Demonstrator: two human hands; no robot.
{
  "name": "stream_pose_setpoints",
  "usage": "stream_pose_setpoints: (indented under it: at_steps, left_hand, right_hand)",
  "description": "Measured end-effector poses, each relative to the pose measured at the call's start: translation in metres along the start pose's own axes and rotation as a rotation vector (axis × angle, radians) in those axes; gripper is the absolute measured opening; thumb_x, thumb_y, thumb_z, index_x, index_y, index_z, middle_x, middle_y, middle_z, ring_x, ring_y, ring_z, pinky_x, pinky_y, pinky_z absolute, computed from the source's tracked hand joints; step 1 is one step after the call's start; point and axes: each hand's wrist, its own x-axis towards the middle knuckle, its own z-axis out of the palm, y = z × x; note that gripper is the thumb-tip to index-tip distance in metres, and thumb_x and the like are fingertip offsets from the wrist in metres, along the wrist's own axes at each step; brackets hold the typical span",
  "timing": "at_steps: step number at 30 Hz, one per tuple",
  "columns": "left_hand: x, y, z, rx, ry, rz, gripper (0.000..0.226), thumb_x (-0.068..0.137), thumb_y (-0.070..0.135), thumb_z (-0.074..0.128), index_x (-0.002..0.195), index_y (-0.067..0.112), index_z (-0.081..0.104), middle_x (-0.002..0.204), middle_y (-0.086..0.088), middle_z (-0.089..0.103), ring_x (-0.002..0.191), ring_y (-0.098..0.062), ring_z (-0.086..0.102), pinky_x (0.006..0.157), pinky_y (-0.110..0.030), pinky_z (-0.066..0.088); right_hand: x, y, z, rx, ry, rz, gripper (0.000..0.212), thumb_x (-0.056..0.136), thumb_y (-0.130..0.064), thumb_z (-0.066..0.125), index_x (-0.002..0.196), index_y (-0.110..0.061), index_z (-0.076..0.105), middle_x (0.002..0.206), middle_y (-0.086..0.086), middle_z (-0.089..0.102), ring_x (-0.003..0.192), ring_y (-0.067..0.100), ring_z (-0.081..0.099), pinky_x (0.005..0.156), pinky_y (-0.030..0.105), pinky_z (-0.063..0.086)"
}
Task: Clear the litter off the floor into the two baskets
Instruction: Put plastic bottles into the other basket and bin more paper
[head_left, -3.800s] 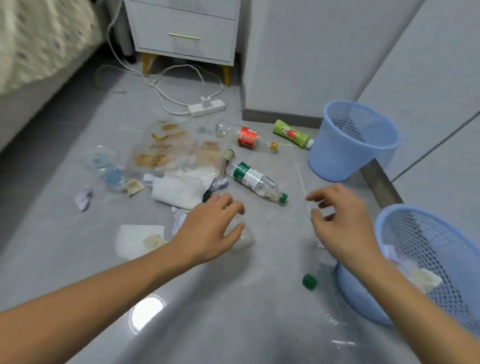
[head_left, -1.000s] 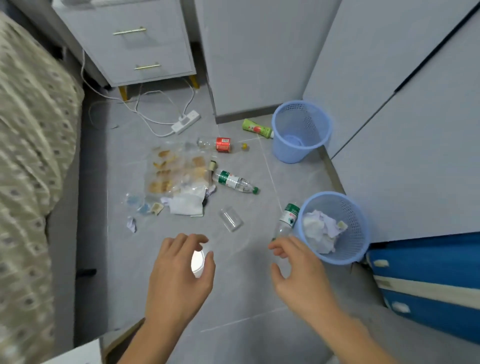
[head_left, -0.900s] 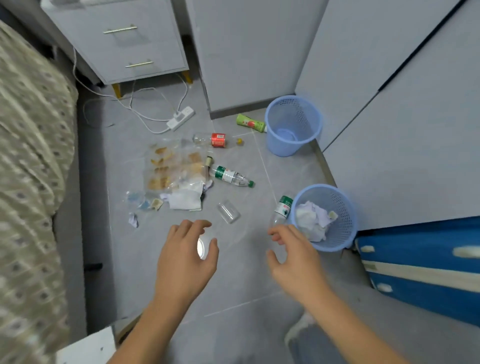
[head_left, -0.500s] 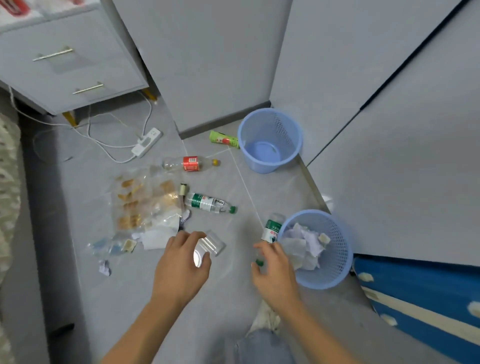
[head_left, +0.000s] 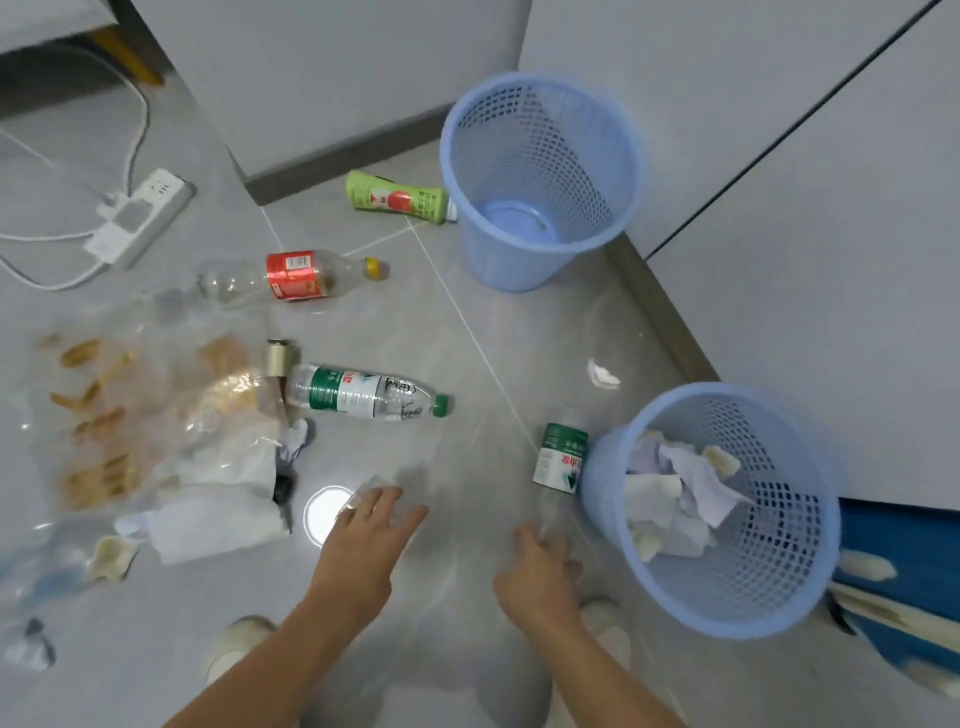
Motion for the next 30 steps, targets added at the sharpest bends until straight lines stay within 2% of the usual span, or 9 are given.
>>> stream_pose_setpoints:
  at_steps: [4, 6, 9, 11, 15, 21, 24, 26, 30]
  left_hand:
    - [0.006, -0.007, 0.039, 0.155, 0.008, 0.162, 0.076, 0.044, -0.004, 0.048, 0.114, 0.02, 0.069, 0.119, -0.016, 0.063, 0.112, -0.04, 0.062, 0.096, -0.05, 0.048]
    - [0.011, -0.012, 0.043, 0.207, -0.002, 0.168, 0.073, 0.045, -0.001, 0.04, 0.11, 0.016, 0.067, 0.113, -0.014, 0.062, 0.108, -0.04, 0.061, 0.095, -0.049, 0.047]
    - [0.022, -0.016, 0.032, 0.191, 0.022, 0.133, 0.076, 0.04, -0.005, 0.066, 0.113, 0.017, 0.064, 0.109, -0.009, 0.059, 0.104, -0.037, 0.06, 0.087, -0.047, 0.049]
    - [0.027, -0.013, 0.01, 0.129, 0.053, 0.113, 0.076, 0.043, 0.007, 0.085, 0.115, 0.02, 0.063, 0.107, -0.004, 0.06, 0.099, -0.032, 0.061, 0.078, -0.042, 0.05]
    - [0.027, 0.009, -0.071, -0.035, 0.13, 0.061, 0.075, 0.056, 0.038, 0.091, 0.121, 0.022, 0.058, 0.11, 0.002, 0.06, 0.093, -0.026, 0.06, 0.065, -0.037, 0.053]
    - [0.023, 0.042, -0.254, -0.325, 0.267, -0.003, 0.066, 0.083, 0.061, 0.062, 0.139, 0.031, 0.044, 0.124, 0.013, 0.05, 0.1, -0.014, 0.062, 0.065, -0.032, 0.055]
    - [0.042, 0.049, -0.34, -0.397, 0.37, 0.005, 0.063, 0.083, 0.056, 0.065, 0.137, 0.031, 0.043, 0.126, 0.011, 0.048, 0.094, -0.021, 0.065, 0.068, -0.037, 0.056]
    - [0.066, 0.048, -0.381, -0.39, 0.442, 0.024, 0.059, 0.084, 0.052, 0.065, 0.134, 0.029, 0.042, 0.13, 0.009, 0.05, 0.092, -0.026, 0.065, 0.067, -0.04, 0.056]
    - [0.133, 0.051, -0.408, -0.46, 0.476, -0.074, 0.057, 0.086, 0.046, 0.067, 0.131, 0.026, 0.04, 0.13, 0.003, 0.051, 0.095, -0.033, 0.063, 0.068, -0.037, 0.046]
  right_hand:
    - [0.022, 0.01, 0.029, 0.019, 0.046, -0.019, 0.057, 0.084, -0.019, 0.054, 0.139, -0.027, 0.042, 0.14, 0.01, 0.027, 0.124, 0.04, 0.039, 0.1, 0.04, 0.043]
    - [0.027, 0.013, 0.033, 0.016, 0.111, -0.058, 0.055, 0.083, -0.018, 0.054, 0.137, -0.028, 0.045, 0.136, 0.008, 0.03, 0.123, 0.036, 0.041, 0.098, 0.041, 0.045]
    - [0.026, 0.016, 0.029, 0.016, 0.2, -0.148, 0.049, 0.088, -0.015, 0.052, 0.135, -0.029, 0.049, 0.13, 0.006, 0.038, 0.123, 0.029, 0.044, 0.092, 0.038, 0.05]
    - [0.013, 0.015, 0.018, 0.018, 0.278, -0.219, 0.044, 0.093, -0.016, 0.051, 0.135, -0.03, 0.051, 0.126, 0.004, 0.041, 0.117, 0.025, 0.049, 0.084, 0.036, 0.053]
    - [-0.038, 0.002, -0.027, 0.053, 0.433, -0.364, 0.03, 0.101, -0.021, 0.049, 0.129, -0.032, 0.052, 0.11, 0.0, 0.055, 0.088, 0.018, 0.058, 0.065, 0.032, 0.051]
    - [-0.146, -0.05, -0.149, 0.216, 0.565, -0.458, 0.035, 0.094, -0.031, 0.068, 0.123, -0.045, 0.057, 0.073, -0.022, 0.055, 0.06, -0.005, 0.051, 0.054, 0.01, 0.037]
    - [-0.18, -0.083, -0.222, 0.341, 0.689, -0.522, 0.034, 0.092, -0.033, 0.066, 0.125, -0.042, 0.06, 0.058, -0.017, 0.049, 0.056, 0.003, 0.053, 0.053, 0.016, 0.042]
    - [-0.184, -0.112, -0.266, 0.423, 0.71, -0.554, 0.031, 0.094, -0.037, 0.058, 0.125, -0.041, 0.059, 0.054, -0.008, 0.048, 0.051, 0.011, 0.05, 0.051, 0.03, 0.044]
    - [-0.134, -0.159, -0.318, 0.484, 0.713, -0.592, 0.026, 0.099, -0.036, 0.054, 0.125, -0.039, 0.057, 0.054, -0.004, 0.046, 0.049, 0.013, 0.044, 0.052, 0.035, 0.042]
